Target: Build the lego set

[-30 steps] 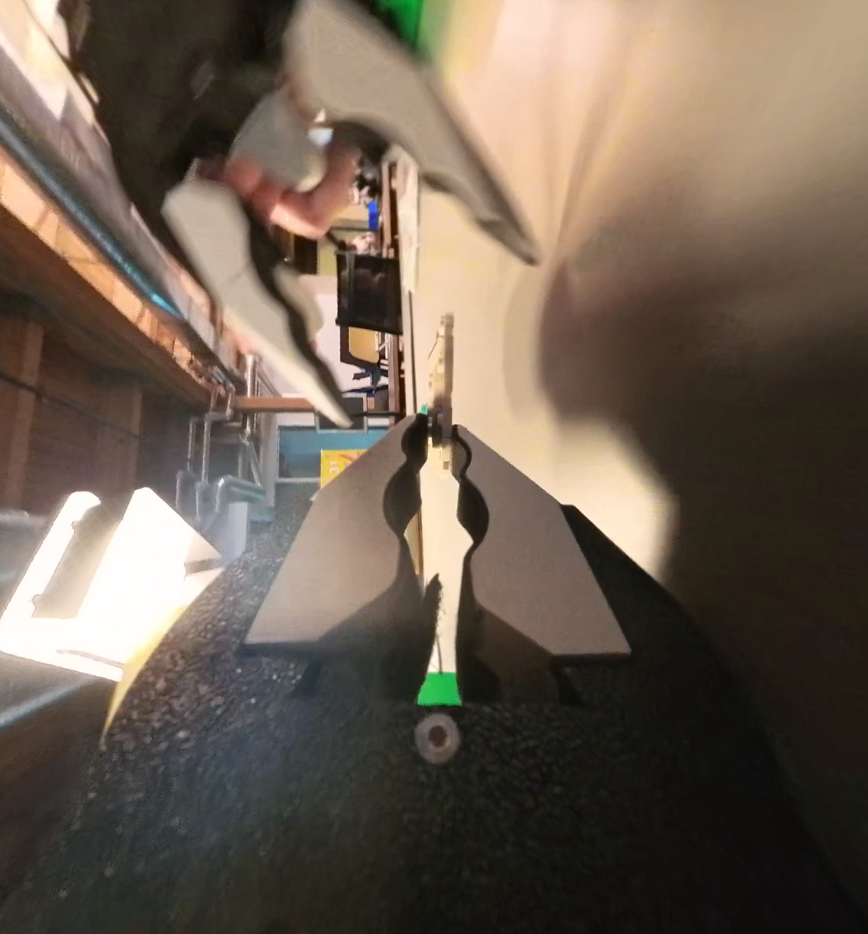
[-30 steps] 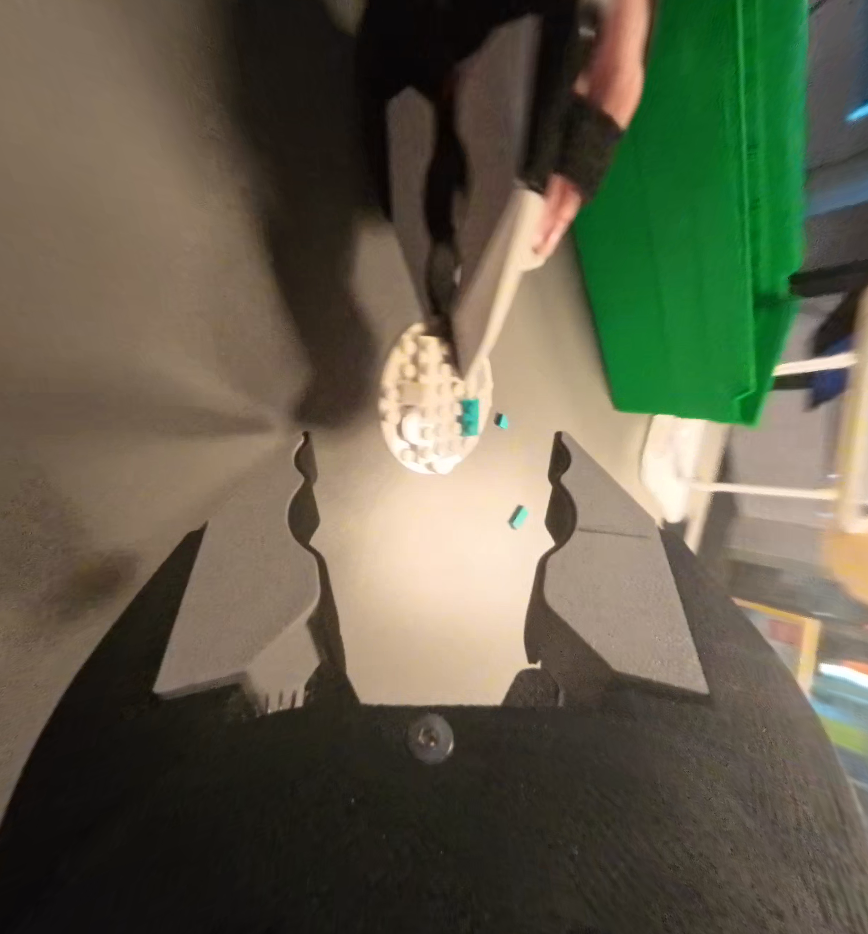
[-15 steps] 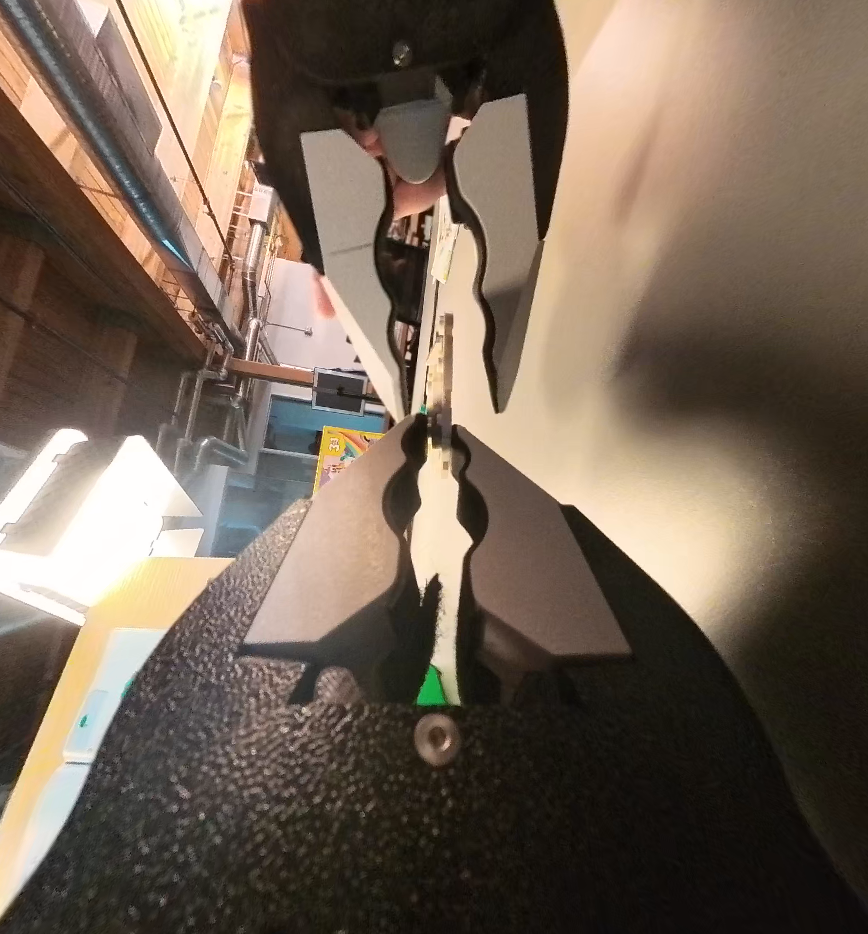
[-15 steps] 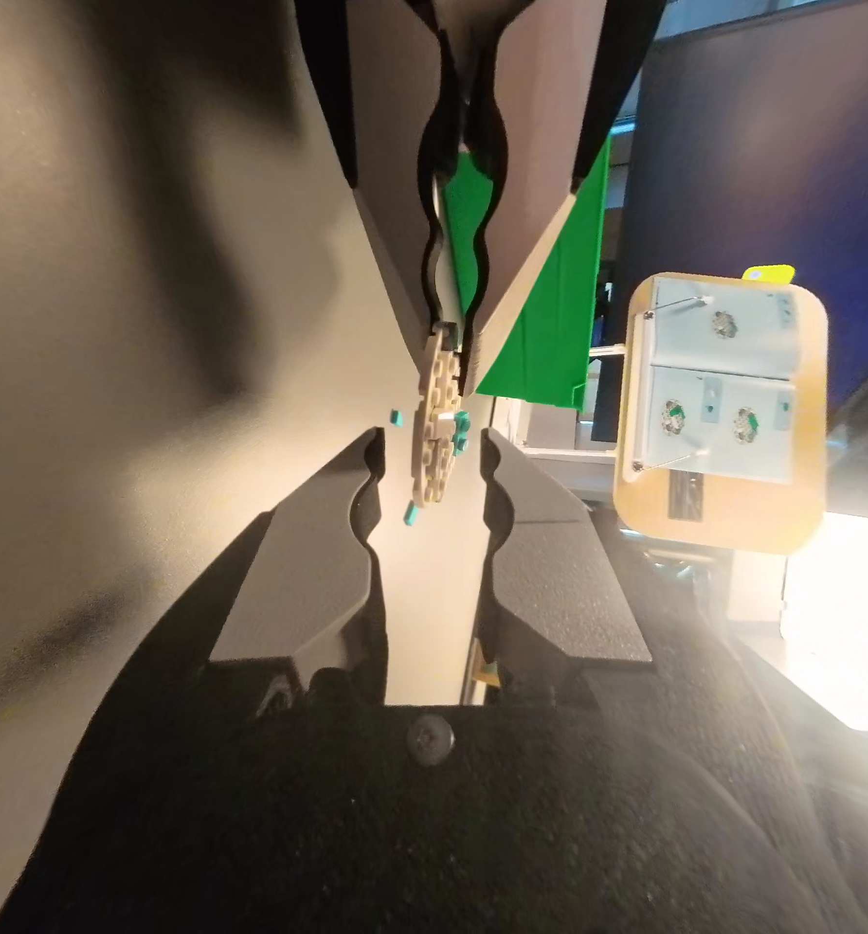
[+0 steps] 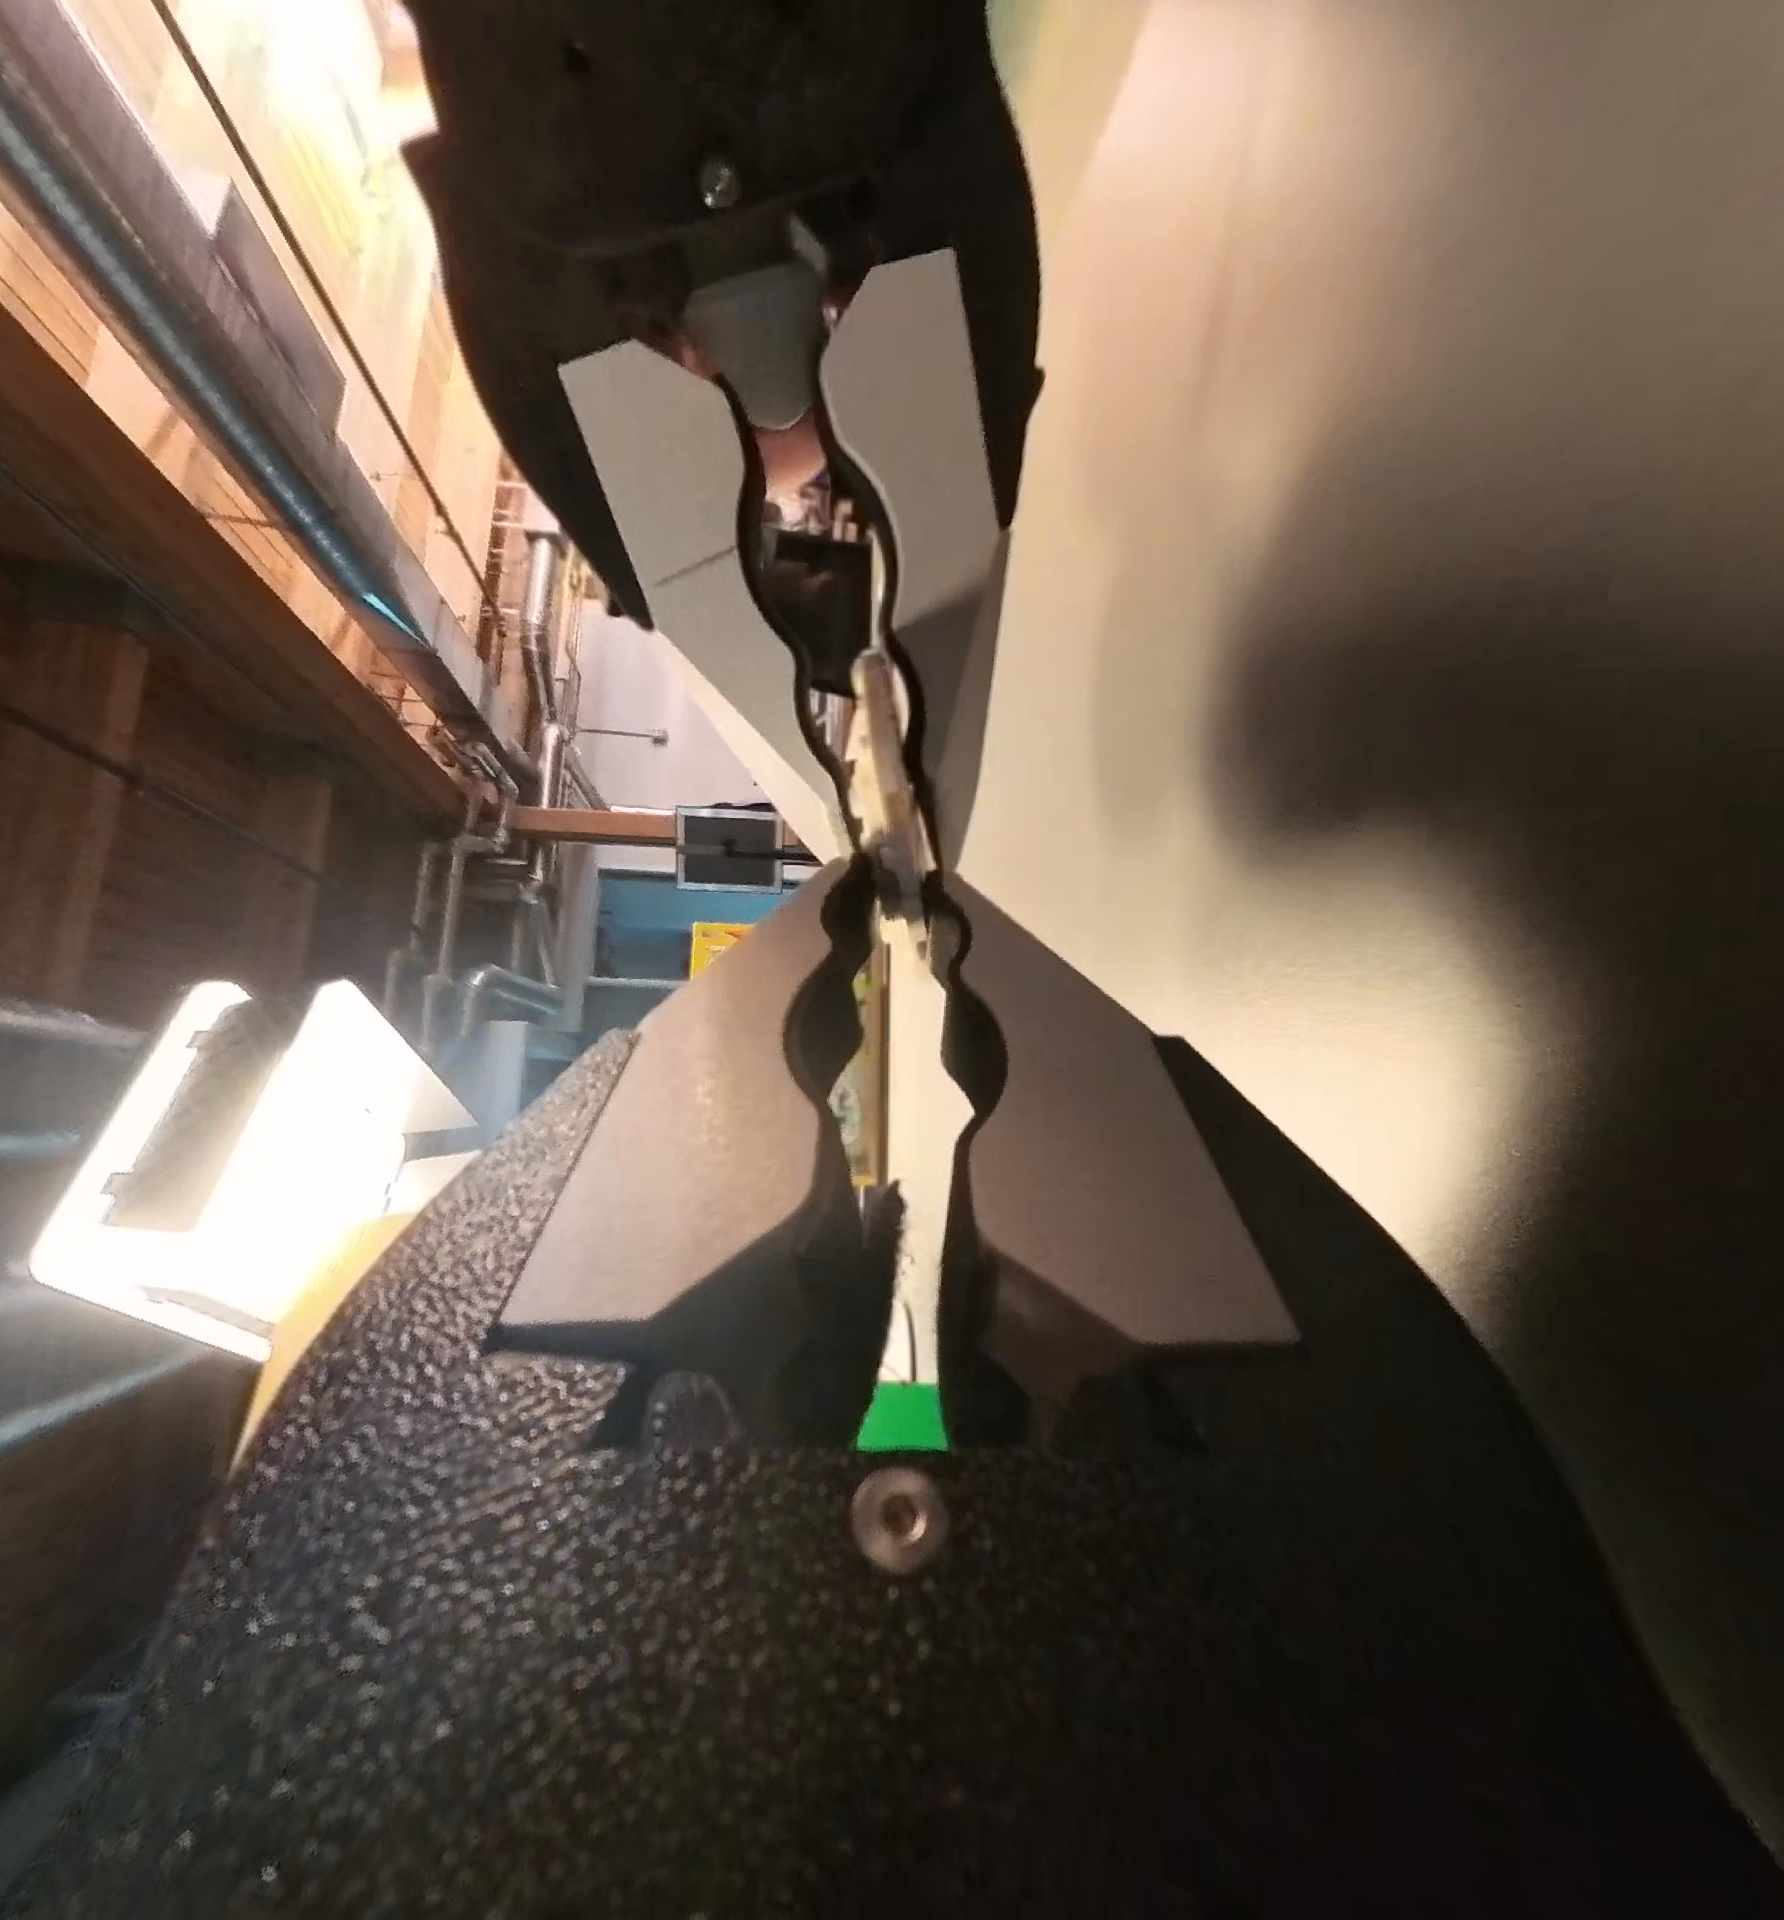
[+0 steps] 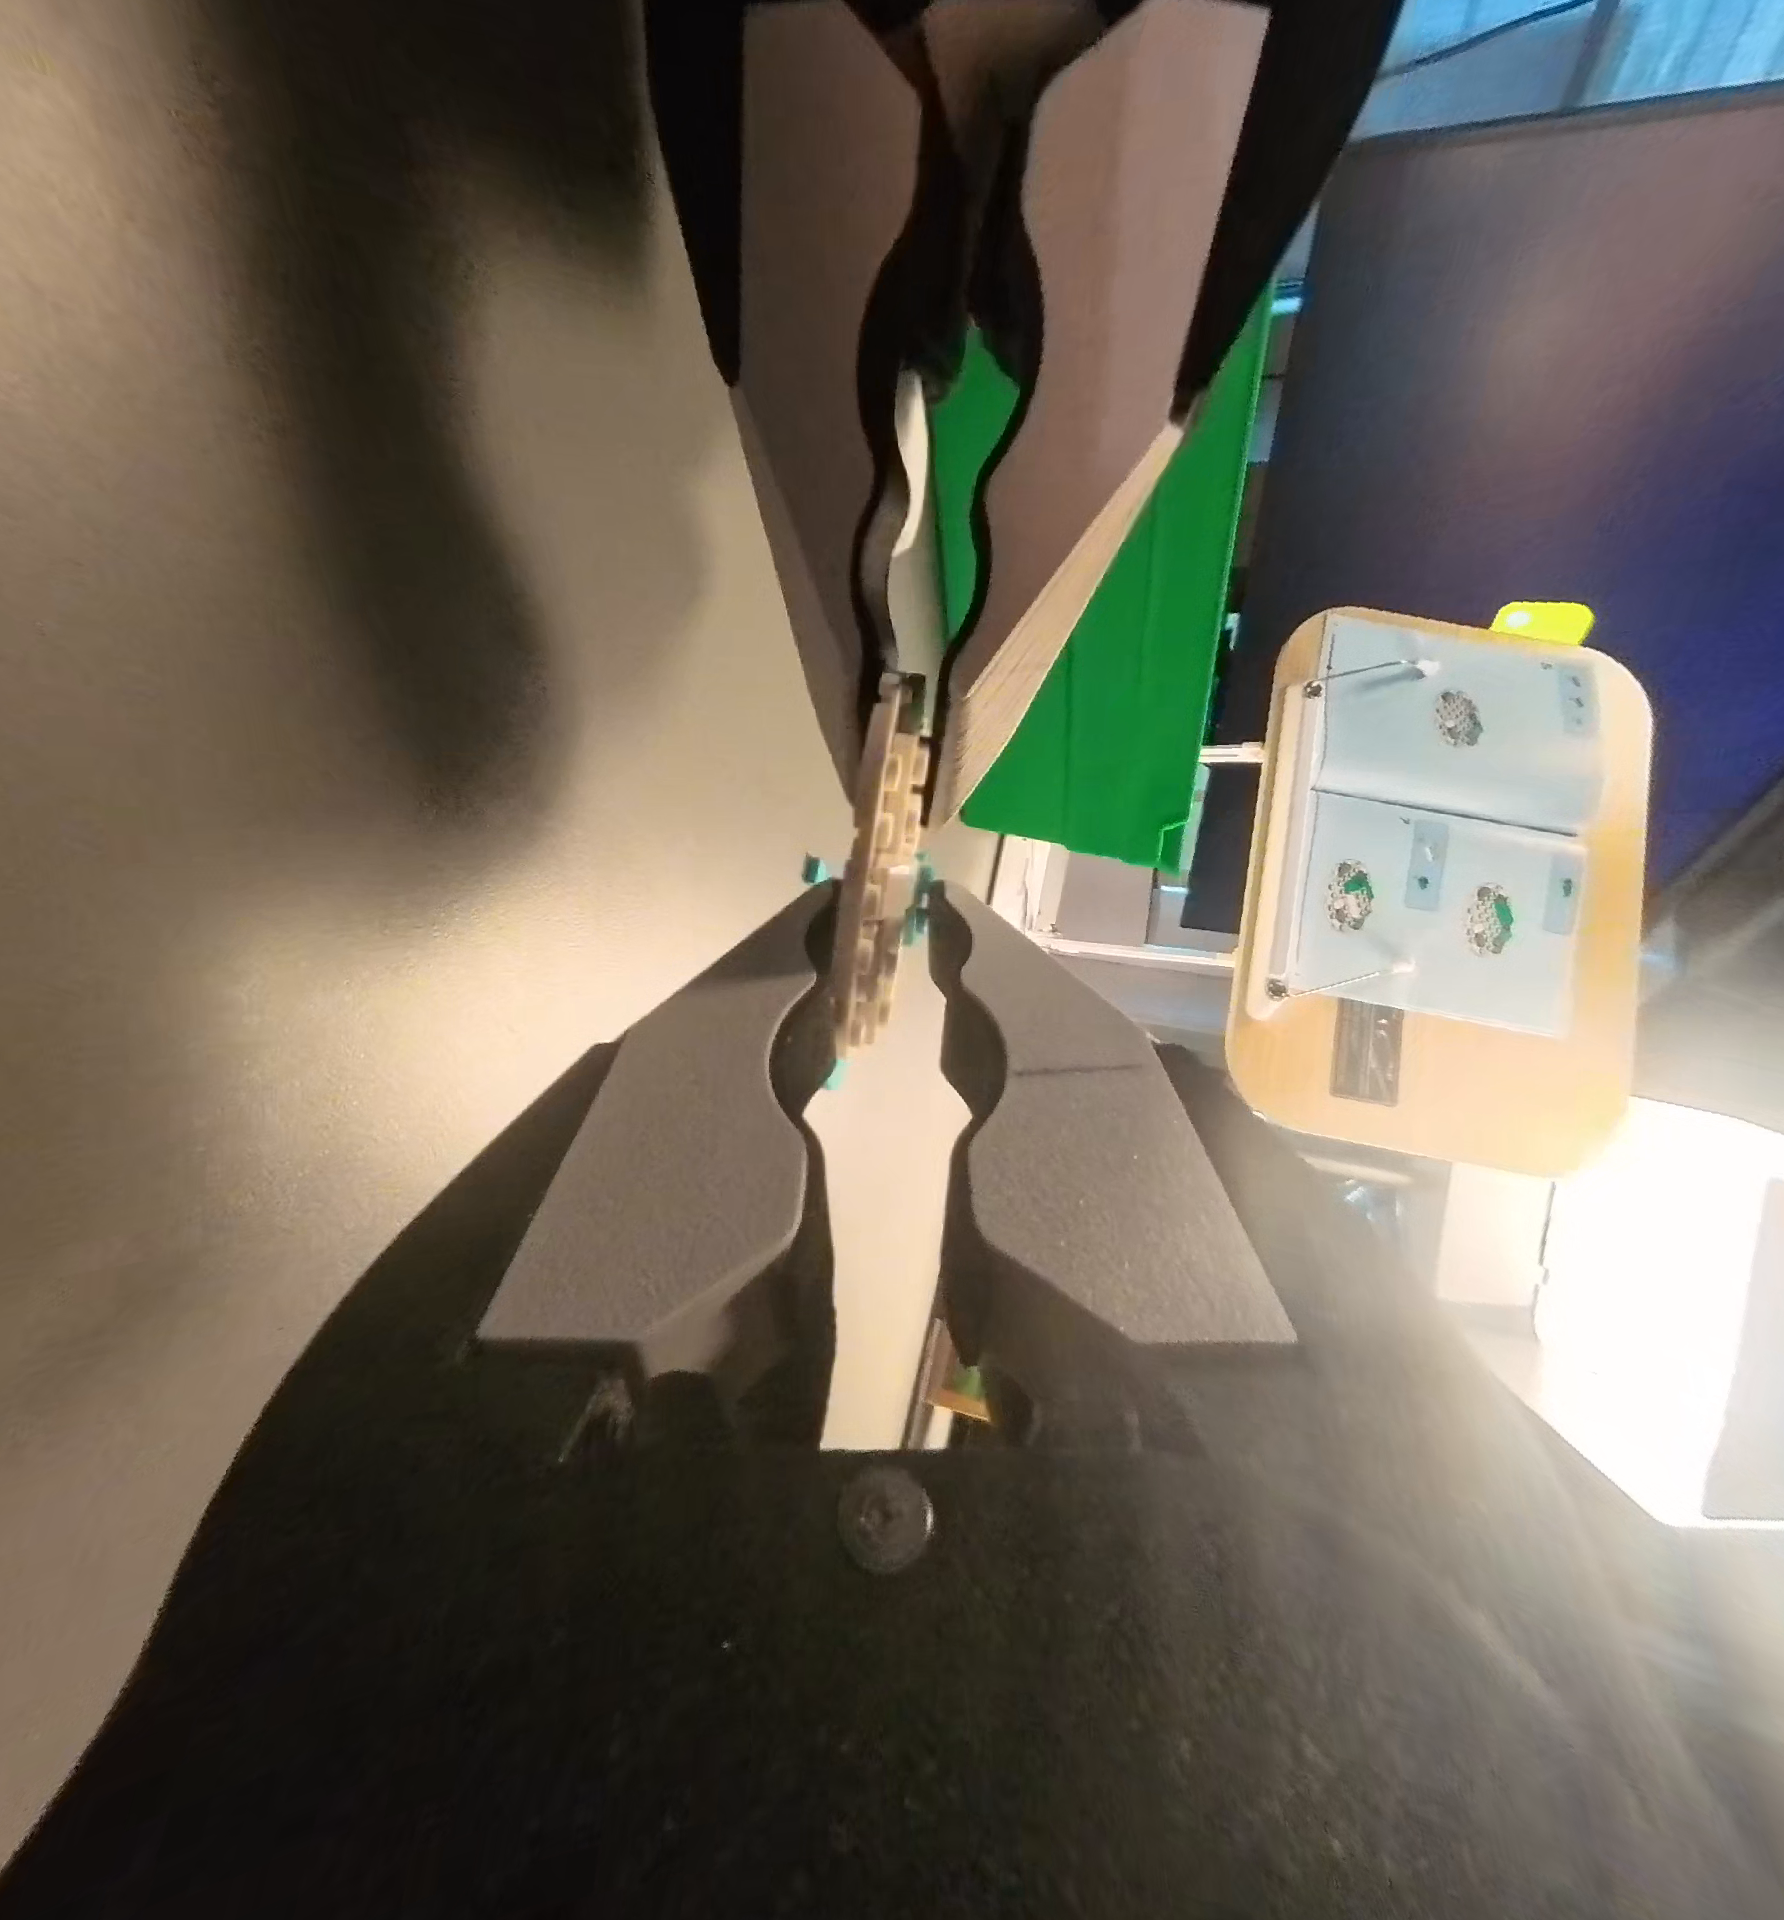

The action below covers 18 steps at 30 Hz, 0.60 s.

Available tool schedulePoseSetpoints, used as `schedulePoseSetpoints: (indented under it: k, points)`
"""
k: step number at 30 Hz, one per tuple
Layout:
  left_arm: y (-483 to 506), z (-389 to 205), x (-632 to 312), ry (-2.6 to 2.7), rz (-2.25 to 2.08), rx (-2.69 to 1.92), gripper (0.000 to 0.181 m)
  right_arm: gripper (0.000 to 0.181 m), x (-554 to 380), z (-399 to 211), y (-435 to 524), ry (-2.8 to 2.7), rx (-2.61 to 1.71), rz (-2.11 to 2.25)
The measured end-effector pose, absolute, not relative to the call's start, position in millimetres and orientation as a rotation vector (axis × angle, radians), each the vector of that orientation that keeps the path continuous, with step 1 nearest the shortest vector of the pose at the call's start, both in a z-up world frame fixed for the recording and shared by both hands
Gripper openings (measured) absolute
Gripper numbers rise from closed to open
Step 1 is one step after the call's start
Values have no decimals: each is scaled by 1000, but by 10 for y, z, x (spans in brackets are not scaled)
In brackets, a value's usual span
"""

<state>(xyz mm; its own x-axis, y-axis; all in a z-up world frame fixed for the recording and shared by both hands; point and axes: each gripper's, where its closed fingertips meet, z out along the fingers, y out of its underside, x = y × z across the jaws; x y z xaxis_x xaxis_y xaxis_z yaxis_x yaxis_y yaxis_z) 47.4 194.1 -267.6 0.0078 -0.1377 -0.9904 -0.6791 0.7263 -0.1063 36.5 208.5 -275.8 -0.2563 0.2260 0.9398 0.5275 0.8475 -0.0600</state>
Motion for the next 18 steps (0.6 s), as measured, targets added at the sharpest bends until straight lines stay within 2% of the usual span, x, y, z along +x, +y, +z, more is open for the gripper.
schedulePoseSetpoints:
  k: [9, 13, 15, 18]
  points:
    - [1951, -2705, 518, 1562, 467, -687, 10, 9, 384, -2820, 2071, -1905, -581, -293]
    - [1966, -2705, 519, 1566, 469, -691, 8, 12, 386, -2853, 2065, -1939, -611, -227]
    - [1961, -2702, 520, 1570, 476, -678, 8, 20, 394, -2864, 2055, -1951, -603, -207]
    - [1945, -2703, 524, 1576, 479, -668, 8, 15, 401, -2856, 2040, -1958, -583, -208]
